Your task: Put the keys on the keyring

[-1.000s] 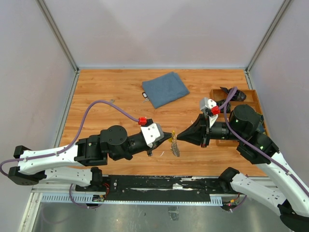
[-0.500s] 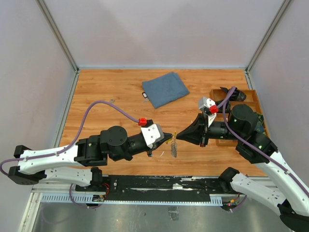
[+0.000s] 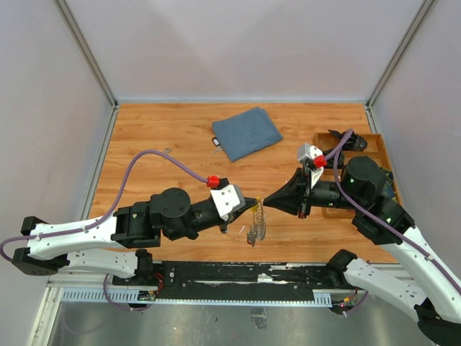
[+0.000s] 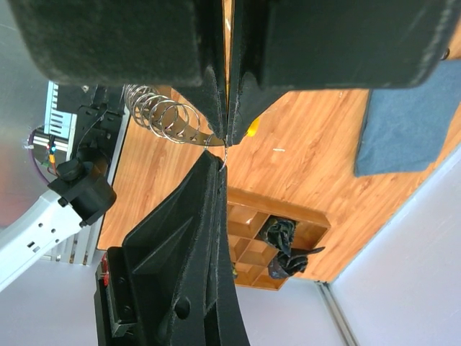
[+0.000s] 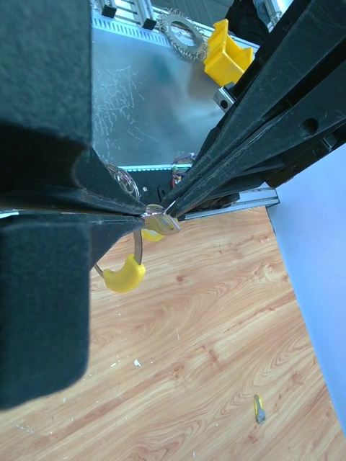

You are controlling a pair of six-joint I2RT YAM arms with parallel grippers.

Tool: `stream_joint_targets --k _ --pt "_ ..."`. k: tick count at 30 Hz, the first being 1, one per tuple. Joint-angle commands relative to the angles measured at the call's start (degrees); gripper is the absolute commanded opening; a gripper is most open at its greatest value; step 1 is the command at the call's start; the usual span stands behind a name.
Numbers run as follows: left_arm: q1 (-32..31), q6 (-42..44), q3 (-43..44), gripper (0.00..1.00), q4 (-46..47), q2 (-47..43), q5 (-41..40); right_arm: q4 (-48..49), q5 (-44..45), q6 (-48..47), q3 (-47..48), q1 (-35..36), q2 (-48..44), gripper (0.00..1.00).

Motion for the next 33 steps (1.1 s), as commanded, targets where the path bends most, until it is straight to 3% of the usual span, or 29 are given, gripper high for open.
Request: stream_joint_targets --k 1,23,33 --pt "-0.87 0.5 1.69 0.0 2.17 0.08 -0.25 4.55 1.71 1.96 -0.44 -0.56 -1.22 0.01" --pt "-0.86 0.41 1.57 0.0 2.43 0.53 -0.72 9.47 4.51 6.62 -2.98 -0.62 -3.52 0.0" --pt "-0.95 -0.25 1.03 0.02 3.86 -0.27 -0.33 17.83 8.2 11.02 -8.42 -0.67 -7.39 0.0"
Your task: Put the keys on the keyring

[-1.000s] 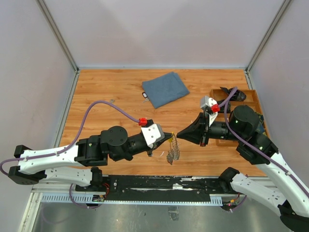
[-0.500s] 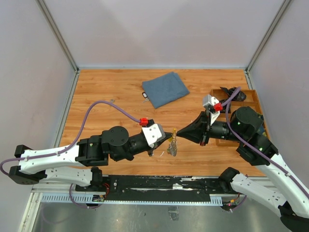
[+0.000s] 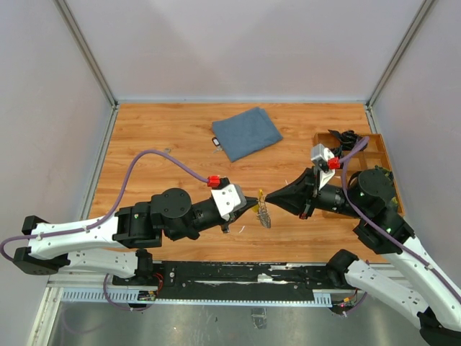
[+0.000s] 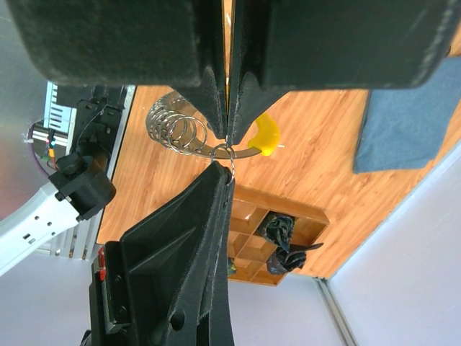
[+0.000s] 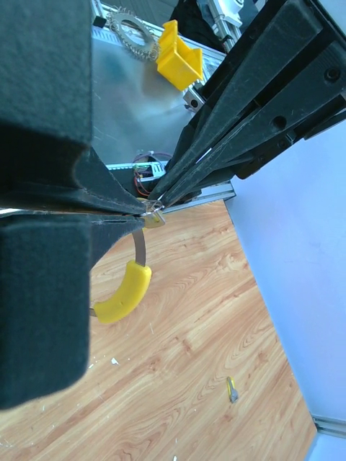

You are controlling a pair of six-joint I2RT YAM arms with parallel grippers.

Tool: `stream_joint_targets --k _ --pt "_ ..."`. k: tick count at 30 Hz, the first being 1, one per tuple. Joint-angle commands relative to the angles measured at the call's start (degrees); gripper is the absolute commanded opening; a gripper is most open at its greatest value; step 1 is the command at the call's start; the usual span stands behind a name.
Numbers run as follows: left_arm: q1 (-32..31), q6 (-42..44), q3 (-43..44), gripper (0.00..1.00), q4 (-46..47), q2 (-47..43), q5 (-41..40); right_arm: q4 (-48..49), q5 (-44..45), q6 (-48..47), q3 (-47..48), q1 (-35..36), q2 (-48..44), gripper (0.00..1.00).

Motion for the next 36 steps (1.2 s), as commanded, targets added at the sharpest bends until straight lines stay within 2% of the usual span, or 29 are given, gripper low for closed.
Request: stream_joint_targets --k 1,9,19,30,36 --pt "-0.76 -0.41 0.91 0.03 2.99 -0.68 0.52 8.65 3.53 3.47 -2.49 -0.65 -2.45 0.0" --pt "-0.76 -0.85 0.58 0.08 3.64 -0.39 0.68 14.56 4.84 5.19 -4.47 -0.67 -3.81 0.01" --pt "-0.8 -1.84 -0.39 0.21 5.58 -0.84 1.37 18.22 3.7 5.67 -5.46 -0.62 -3.87 0.01" --pt "-0.76 -4.16 -4.81 0.24 14.1 -6.6 1.67 18.77 -0.34 -2.8 -6.26 -0.65 -6.57 0.01" --pt "-0.76 -5.17 -5.98 0.32 18.15 -6.88 3.51 19.43 -3.99 -6.8 -5.83 -0.66 -7.21 0.0"
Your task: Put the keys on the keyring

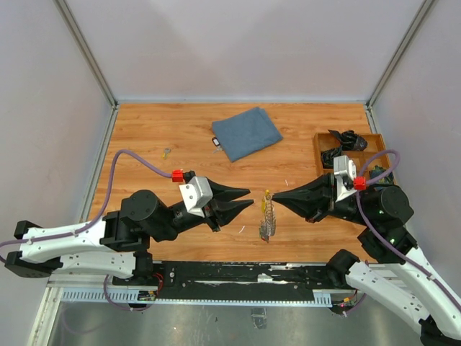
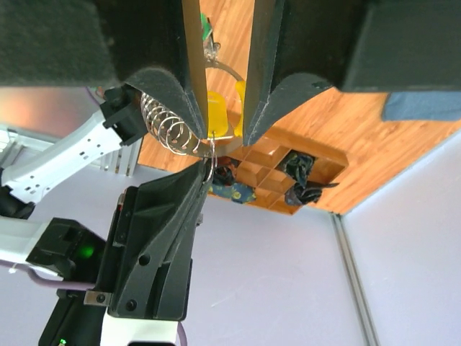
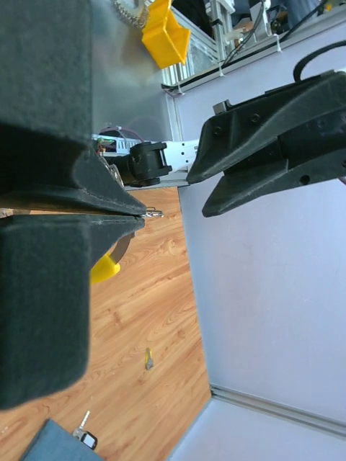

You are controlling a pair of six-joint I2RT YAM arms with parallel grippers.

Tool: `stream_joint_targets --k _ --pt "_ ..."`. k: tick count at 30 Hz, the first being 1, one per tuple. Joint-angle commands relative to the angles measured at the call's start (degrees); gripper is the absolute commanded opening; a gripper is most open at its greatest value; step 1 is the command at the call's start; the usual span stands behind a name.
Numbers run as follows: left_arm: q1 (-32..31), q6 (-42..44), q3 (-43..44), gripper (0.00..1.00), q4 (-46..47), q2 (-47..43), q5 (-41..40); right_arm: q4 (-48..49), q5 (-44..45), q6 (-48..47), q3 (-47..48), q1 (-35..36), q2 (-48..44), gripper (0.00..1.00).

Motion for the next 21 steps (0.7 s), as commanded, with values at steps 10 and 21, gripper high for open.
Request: stream_joint_targets --k 10,21 --pt "-0.62 -4.25 -3.26 0.39 13.84 1.34 5.36 4.82 -5.65 -6.37 1.81 -0.64 -1.52 0.01" --pt "-0.6 -7.08 -4.75 0.4 17.72 3.36 6.69 4.64 -6.14 -6.75 2.85 -0.61 -1.86 0.01"
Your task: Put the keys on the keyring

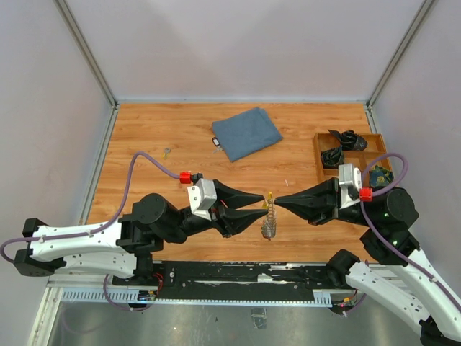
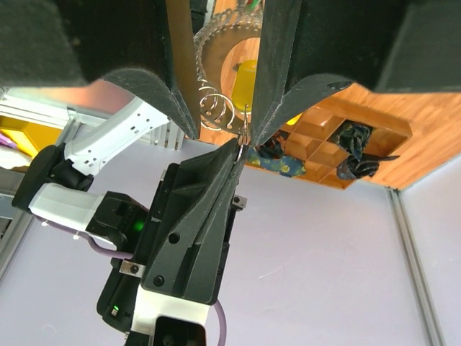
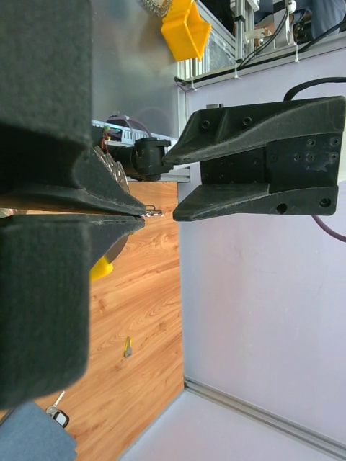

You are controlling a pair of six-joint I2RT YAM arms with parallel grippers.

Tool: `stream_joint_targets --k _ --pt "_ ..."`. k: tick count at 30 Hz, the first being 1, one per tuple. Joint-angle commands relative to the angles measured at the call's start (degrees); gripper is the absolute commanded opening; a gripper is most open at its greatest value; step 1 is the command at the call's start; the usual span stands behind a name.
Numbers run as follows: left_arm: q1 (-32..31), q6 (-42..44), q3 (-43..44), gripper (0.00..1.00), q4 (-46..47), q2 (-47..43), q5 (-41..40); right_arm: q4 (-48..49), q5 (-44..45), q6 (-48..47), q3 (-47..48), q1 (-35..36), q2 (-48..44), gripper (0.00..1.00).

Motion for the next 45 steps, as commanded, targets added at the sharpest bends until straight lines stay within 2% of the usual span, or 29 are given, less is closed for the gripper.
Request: stream_joint_targets --k 1,11,18,31,34,38,43,45 --pt "-0.65 -1.53 -0.85 0.4 4.69 0.43 0.0 3.45 -1.74 -0.82 2.77 -0.65 -0.99 0.01" --pt "-0.6 -2.94 -1.2 0.39 5.86 1.5 -2.47 4.06 -3.0 -0.3 2.85 -0.64 -1.21 0.01" --pt "-0.6 -2.99 -0.83 0.34 5.91 2.33 -2.32 4.46 -3.36 -0.28 2.99 -0.57 -0.91 0.01" --pt "-0.6 -3.37 -0.61 0.21 5.93 3.42 -1.61 4.46 -3.49 -0.15 3.07 -0.53 -0.93 0.01" --pt "-0.6 -3.47 -0.48 0.15 5.77 3.68 -1.43 4.38 -3.49 -0.1 3.03 -0.56 -1.04 0.01" --pt "-0.6 -3.6 -0.26 0.01 5.38 3.66 -1.43 3.9 -3.49 -0.35 3.04 -0.58 -1.08 0.01" --pt "-0.6 -3.37 0.3 0.01 4.07 3.23 -1.42 1.87 -3.87 -1.54 3.37 -0.6 -1.17 0.01" --pt "-0.6 -3.02 0.97 0.01 2.49 3.13 -1.55 -0.98 -3.8 -3.21 4.29 -0.62 -1.25 0.07"
